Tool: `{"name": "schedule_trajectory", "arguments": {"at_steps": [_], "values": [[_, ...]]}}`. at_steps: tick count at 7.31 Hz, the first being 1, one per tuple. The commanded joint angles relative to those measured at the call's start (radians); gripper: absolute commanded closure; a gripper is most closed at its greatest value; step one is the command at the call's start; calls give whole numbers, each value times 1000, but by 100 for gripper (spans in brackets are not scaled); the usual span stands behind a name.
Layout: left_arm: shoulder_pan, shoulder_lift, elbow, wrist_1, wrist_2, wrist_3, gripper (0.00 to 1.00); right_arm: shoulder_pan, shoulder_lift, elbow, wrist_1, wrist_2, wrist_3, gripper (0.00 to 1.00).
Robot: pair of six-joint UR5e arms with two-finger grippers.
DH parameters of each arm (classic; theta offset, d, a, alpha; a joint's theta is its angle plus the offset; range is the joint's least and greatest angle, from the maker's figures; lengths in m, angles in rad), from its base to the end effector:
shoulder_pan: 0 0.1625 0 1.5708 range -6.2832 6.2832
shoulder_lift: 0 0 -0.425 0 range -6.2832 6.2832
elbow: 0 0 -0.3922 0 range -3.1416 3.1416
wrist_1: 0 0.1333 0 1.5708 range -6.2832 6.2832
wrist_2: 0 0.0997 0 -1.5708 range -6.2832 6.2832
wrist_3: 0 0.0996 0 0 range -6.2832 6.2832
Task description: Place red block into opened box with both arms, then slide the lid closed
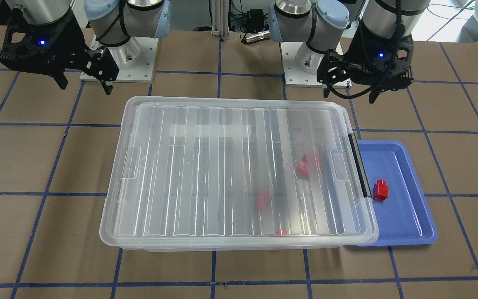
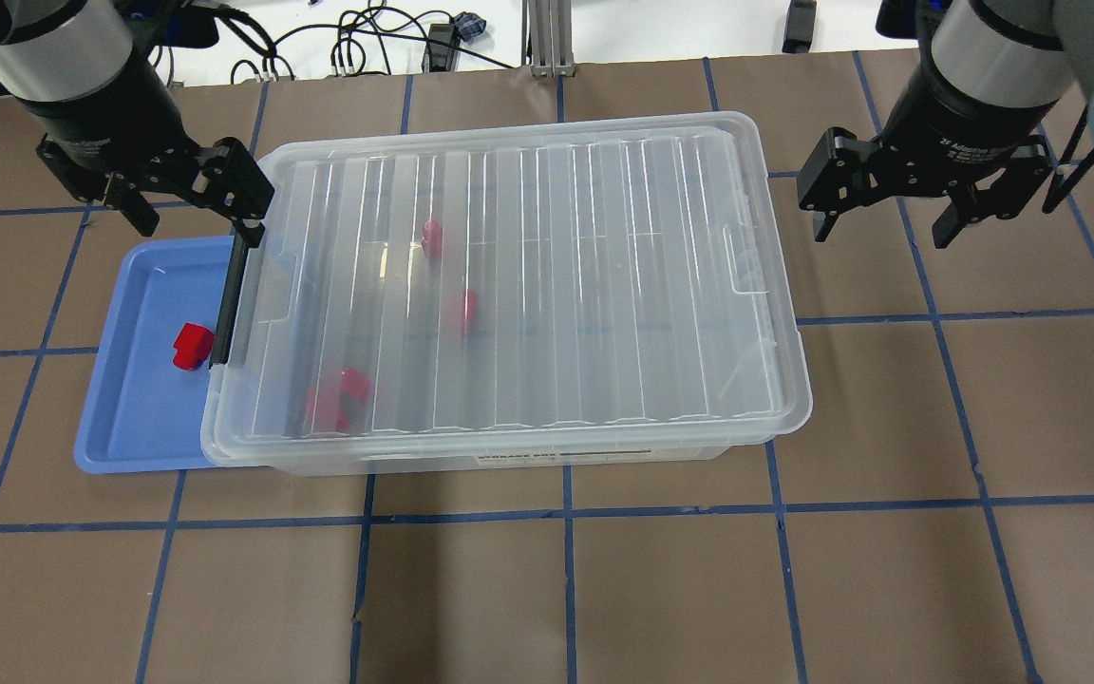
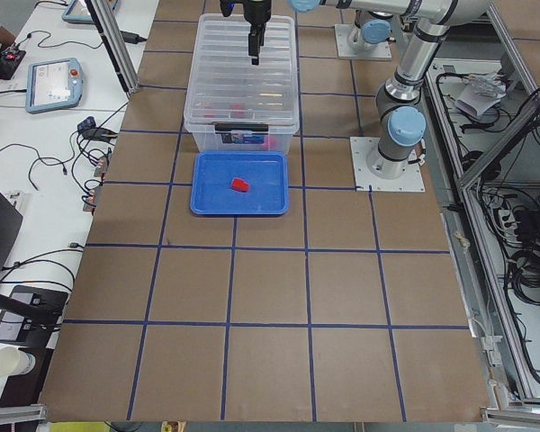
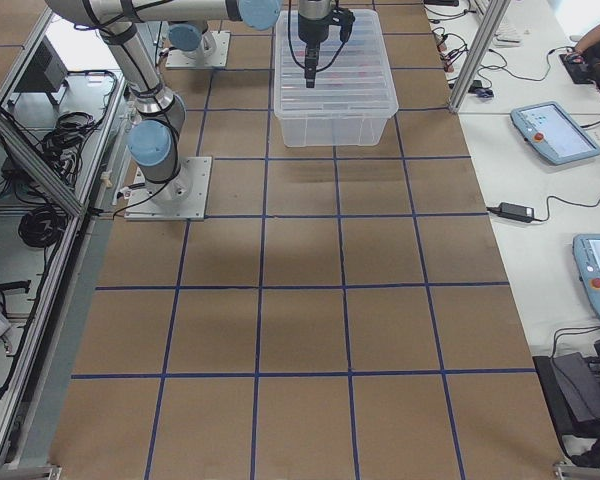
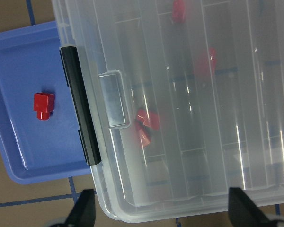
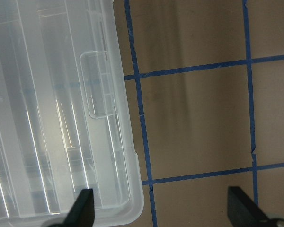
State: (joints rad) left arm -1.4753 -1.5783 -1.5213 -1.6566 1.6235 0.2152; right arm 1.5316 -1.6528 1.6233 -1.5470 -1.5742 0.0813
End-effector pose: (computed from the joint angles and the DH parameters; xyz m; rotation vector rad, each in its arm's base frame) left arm -0.0807 -0.5003 0.5002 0.1869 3.0896 0.0796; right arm 0.1149 -0.4623 0.4986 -0.1890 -3.1326 0.0091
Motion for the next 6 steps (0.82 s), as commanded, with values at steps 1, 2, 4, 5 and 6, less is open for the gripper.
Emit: {"name": "schedule_trajectory", "arguments": {"at_steps": [1,2,4,5,6], "values": [[128,-64,-11,18,4,15,0,-4,68,20,-30,-6,5,0],[166,-116,-11,59,1,33,0,-4,143,18,-145,-3,3,0],[243,-213,-16,104,3,212,0,-1,206,20,-234,-3,0,0],[295,-248,-37,145,-2,278,0,-1,220,20,-232,-4,0,0],[329,-273,-71,187,-29,283,0,-1,234,20,-232,-1,-1,0]]}}
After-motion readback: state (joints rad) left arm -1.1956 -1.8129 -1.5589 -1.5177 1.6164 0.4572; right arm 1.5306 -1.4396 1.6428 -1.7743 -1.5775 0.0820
